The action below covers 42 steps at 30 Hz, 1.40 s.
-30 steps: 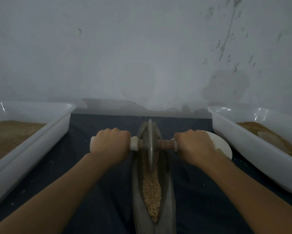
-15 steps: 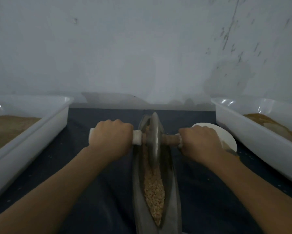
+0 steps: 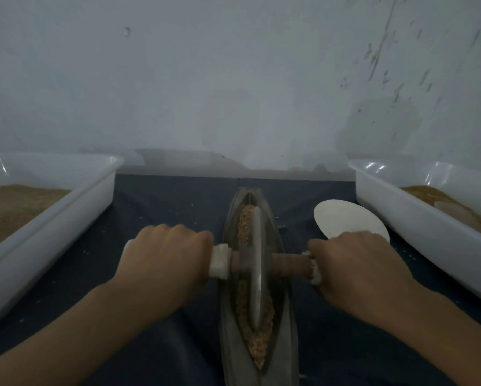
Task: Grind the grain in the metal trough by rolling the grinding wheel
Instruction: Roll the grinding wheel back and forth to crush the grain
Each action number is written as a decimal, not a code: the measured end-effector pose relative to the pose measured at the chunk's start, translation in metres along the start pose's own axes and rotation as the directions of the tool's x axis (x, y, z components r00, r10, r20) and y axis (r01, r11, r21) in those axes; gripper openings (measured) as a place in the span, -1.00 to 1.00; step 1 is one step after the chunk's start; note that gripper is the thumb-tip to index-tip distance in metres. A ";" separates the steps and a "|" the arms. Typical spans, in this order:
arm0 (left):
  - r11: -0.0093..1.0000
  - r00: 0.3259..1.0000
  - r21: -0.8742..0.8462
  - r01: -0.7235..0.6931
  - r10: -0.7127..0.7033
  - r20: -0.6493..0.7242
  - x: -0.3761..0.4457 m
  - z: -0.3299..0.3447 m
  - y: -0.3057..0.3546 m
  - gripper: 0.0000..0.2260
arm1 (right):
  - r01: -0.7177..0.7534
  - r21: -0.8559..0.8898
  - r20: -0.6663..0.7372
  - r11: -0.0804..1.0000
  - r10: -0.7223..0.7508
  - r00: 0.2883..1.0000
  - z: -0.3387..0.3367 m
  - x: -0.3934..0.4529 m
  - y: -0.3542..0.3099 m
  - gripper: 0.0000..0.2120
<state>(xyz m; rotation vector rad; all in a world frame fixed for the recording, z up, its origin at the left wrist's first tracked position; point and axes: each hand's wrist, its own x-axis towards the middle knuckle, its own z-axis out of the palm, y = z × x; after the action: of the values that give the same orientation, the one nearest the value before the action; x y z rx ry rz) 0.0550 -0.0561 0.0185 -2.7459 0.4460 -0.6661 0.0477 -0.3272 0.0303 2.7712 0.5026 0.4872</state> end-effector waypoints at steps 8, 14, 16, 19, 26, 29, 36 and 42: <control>0.990 0.993 -0.076 0.119 -0.117 0.019 0.064 0.026 -0.003 -0.83 | -0.143 -0.041 -0.083 0.989 0.139 0.987 0.023 0.074 0.004 -0.88; 0.997 0.997 -0.031 0.074 -0.074 -0.021 0.058 0.017 -0.001 -0.85 | -0.094 0.032 -0.065 0.995 0.096 0.993 0.024 0.062 0.007 -0.83; 1.000 1.000 -0.006 0.021 -0.021 -0.023 0.038 0.007 0.001 -0.76 | -0.059 0.055 -0.038 0.997 0.061 0.997 0.020 0.035 0.005 -0.77; 0.994 0.991 0.040 -0.105 0.108 -0.083 0.008 -0.004 0.003 -0.61 | -0.014 0.067 -0.039 0.998 0.017 0.999 0.012 -0.001 0.000 -0.61; 1.000 0.997 0.001 0.030 -0.029 -0.074 0.037 0.017 -0.001 -0.73 | -0.096 -0.010 -0.082 0.995 0.095 0.992 0.017 0.037 0.000 -0.69; 0.992 0.992 -0.060 0.111 -0.114 -0.044 0.060 0.029 -0.002 -0.81 | -0.123 -0.042 -0.113 0.992 0.117 0.987 0.022 0.071 0.003 -0.78; 0.992 0.995 -0.083 0.099 -0.097 0.029 0.028 0.012 0.000 -0.81 | -0.018 -0.052 -0.107 0.998 0.012 0.994 0.010 0.040 0.001 -0.76; 0.999 0.997 -0.019 -0.027 0.026 -0.069 -0.008 -0.008 0.003 -0.54 | 0.055 -0.018 -0.177 0.998 -0.058 0.983 0.003 -0.006 -0.002 -0.57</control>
<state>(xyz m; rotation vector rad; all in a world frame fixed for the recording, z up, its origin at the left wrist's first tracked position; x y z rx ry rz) 0.0437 -0.0572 0.0210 -2.7376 0.5059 -0.7560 0.0427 -0.3284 0.0253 2.7062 0.6135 0.7251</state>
